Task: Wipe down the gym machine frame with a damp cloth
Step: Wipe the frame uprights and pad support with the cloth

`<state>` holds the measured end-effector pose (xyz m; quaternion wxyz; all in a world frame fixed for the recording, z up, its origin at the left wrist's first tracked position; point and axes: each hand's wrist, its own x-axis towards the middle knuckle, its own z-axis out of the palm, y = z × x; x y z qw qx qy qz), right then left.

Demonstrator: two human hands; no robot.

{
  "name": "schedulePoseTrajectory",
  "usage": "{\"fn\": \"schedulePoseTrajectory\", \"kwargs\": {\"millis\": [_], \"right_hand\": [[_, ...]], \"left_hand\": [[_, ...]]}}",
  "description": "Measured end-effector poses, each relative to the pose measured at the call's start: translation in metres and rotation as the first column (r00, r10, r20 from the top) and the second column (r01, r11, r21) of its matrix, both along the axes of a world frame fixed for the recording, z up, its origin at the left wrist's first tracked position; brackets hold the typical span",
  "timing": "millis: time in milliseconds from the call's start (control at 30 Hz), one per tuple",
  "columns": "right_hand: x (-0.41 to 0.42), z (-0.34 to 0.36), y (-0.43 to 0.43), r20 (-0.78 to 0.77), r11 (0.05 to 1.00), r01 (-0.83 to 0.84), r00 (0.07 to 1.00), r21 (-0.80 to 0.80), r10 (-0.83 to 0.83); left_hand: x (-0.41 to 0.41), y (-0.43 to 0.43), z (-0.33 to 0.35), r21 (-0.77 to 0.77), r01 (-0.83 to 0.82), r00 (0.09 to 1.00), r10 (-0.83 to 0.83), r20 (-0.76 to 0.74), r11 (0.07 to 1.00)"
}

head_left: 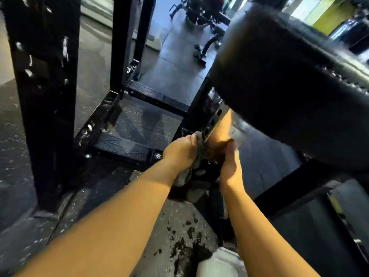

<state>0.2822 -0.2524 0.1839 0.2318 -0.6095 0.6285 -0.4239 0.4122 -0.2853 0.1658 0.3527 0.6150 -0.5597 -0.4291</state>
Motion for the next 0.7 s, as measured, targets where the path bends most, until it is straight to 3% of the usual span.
{"fn": "schedulePoseTrajectory", "kwargs": {"millis": [67, 133, 233, 333, 433, 500, 567, 700], "right_hand": [[-0.007, -0.007, -0.008, 0.043, 0.999, -0.048, 0.998, -0.005, 0.048], [-0.011, -0.004, -0.007, 0.136, 0.992, -0.122, 0.984, 0.022, 0.118], [-0.008, 0.001, -0.012, 0.293, 0.977, -0.214, 0.935, 0.016, 0.2], [-0.014, -0.008, -0.017, 0.225, 0.964, -0.264, 0.938, -0.033, 0.265], [-0.02, -0.011, -0.021, 0.277, 0.936, -0.346, 0.908, 0.07, 0.315], [-0.03, -0.014, -0.026, 0.317, 0.922, -0.381, 0.885, 0.073, 0.341], [-0.032, -0.012, -0.026, 0.246, 0.913, -0.398, 0.897, 0.086, 0.367], [-0.032, -0.013, -0.023, 0.271, 0.927, -0.363, 0.905, 0.093, 0.327]], "left_hand": [[0.004, -0.017, -0.002, 0.102, 0.07, 0.988, -0.055, -0.144, 0.992], [0.0, -0.011, -0.012, -0.013, 0.029, 0.959, -0.031, -0.281, 0.999], [-0.018, 0.028, -0.041, -0.37, -0.205, 0.978, 0.179, -0.104, 0.906], [-0.054, 0.062, -0.064, -0.53, -0.233, 0.903, 0.384, 0.194, 0.815], [-0.059, 0.056, -0.054, -0.414, -0.36, 0.889, 0.442, 0.119, 0.836], [-0.056, 0.041, -0.045, -0.325, -0.52, 0.845, 0.53, -0.066, 0.79], [-0.059, 0.039, -0.037, -0.273, -0.625, 0.781, 0.586, -0.215, 0.732], [-0.076, 0.059, -0.047, -0.319, -0.542, 0.813, 0.581, 0.035, 0.778]]}}
